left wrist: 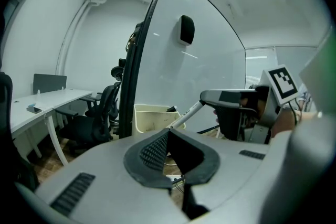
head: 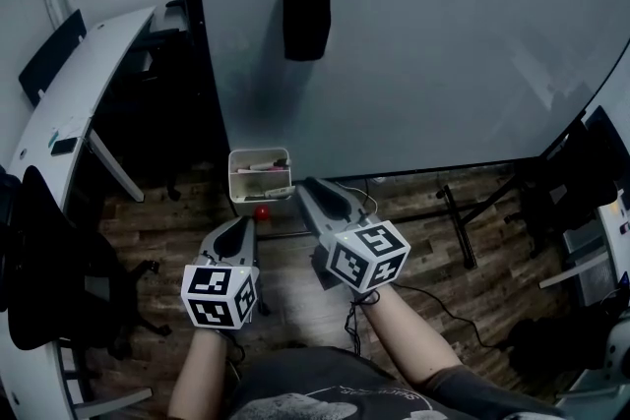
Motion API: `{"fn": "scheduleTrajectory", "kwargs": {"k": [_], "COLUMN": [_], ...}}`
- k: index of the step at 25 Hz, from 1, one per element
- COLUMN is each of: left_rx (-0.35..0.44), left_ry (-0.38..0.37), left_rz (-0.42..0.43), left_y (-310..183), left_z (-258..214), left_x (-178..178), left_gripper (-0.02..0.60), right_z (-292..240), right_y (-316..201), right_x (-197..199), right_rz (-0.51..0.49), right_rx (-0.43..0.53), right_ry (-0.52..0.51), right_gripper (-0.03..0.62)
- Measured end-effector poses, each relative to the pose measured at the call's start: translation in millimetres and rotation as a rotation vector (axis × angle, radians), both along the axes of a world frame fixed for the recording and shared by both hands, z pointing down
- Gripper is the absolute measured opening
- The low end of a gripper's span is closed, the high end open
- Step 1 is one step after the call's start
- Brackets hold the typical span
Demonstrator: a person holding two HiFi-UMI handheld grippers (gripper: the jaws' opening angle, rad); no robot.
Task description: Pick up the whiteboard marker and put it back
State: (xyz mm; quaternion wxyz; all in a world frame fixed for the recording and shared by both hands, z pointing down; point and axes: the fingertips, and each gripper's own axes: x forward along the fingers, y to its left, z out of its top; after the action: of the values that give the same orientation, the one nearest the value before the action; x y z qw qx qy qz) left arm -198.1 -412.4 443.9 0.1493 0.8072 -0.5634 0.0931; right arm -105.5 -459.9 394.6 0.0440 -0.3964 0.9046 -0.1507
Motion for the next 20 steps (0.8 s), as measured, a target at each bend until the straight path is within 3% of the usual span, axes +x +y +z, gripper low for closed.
{"fn": "scheduleTrajectory", "kwargs": {"k": [7,20], "left_rx": [0.007,0.0], "left_ry": [-0.007,-0.005], "left_rz": [-0.001,0.005], "left_y": [24.2,101.4], "left_z": [-8.9,-16.4], "left_x": [16.4,61.1], "left_gripper": [0.014,0.014], "right_z": [-20.7,-9.6], "right_y": [31.7,117.9], "right_x": [18.2,59.4], "right_rz": [-0.008,-0.037], "right_rx": [0.029,-0.015], "right_ry": [-0.027,0.006], "right_gripper": [0.081,0.081]}}
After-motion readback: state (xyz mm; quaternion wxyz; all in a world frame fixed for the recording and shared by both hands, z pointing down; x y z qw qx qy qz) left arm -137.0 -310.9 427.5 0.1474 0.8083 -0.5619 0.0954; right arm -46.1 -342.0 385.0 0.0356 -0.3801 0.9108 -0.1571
